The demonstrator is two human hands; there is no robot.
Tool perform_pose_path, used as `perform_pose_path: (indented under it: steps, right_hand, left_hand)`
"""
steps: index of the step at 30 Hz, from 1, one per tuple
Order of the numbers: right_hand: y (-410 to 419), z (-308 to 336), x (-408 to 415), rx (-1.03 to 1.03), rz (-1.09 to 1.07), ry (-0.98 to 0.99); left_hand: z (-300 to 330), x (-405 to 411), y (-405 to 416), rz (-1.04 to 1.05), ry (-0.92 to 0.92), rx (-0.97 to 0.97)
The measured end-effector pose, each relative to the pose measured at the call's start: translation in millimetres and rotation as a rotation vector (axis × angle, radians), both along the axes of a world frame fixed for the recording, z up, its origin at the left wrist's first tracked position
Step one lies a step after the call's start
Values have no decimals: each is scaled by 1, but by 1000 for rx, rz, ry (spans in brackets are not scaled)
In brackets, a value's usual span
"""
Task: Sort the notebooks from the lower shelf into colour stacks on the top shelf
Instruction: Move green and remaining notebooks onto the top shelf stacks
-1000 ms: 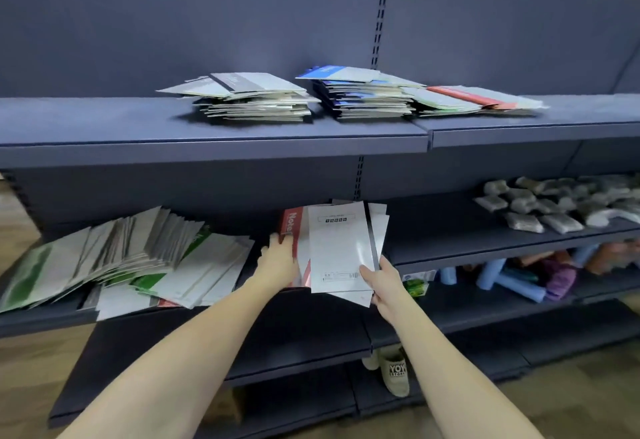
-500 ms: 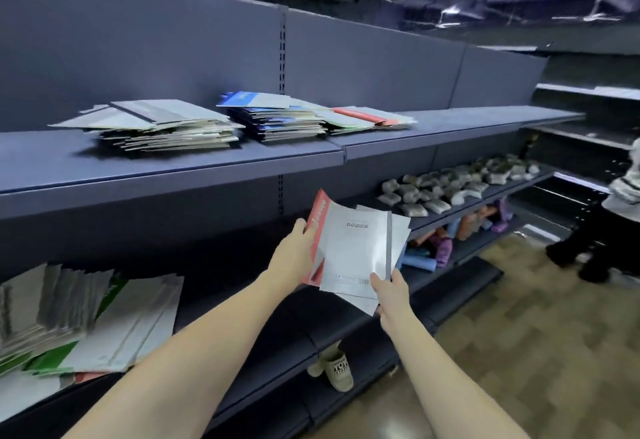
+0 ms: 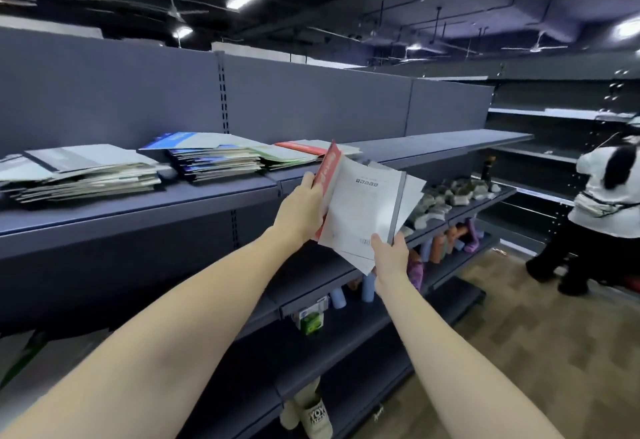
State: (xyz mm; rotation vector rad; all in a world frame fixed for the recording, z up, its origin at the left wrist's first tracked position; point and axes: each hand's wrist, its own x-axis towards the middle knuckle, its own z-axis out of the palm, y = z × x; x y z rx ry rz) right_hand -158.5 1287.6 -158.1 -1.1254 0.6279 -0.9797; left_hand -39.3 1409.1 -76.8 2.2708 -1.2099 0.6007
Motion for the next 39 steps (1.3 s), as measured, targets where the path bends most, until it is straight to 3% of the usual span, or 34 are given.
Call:
perform_pose_path:
  steps: [13, 19, 31, 36, 38, 39]
  right_hand:
    - [-103, 44, 45, -47, 182, 4]
    - [-141, 62, 69, 6, 152, -15]
    - [-208, 95, 110, -55, 44, -93]
    - [-239, 101, 139, -13, 90, -123]
    - [-253, 106, 152, -11, 101, -144]
    - [-260, 109, 157, -20, 115, -155]
  left_hand:
    - [45, 30, -56, 152, -6, -238]
    - [64, 69, -66, 242, 117, -358]
    - [71, 124, -136, 152, 426, -649]
    - [76, 146, -166, 198, 434, -679]
    - [75, 159, -177, 285, 338, -558]
    - [73, 166, -183, 357, 271, -405]
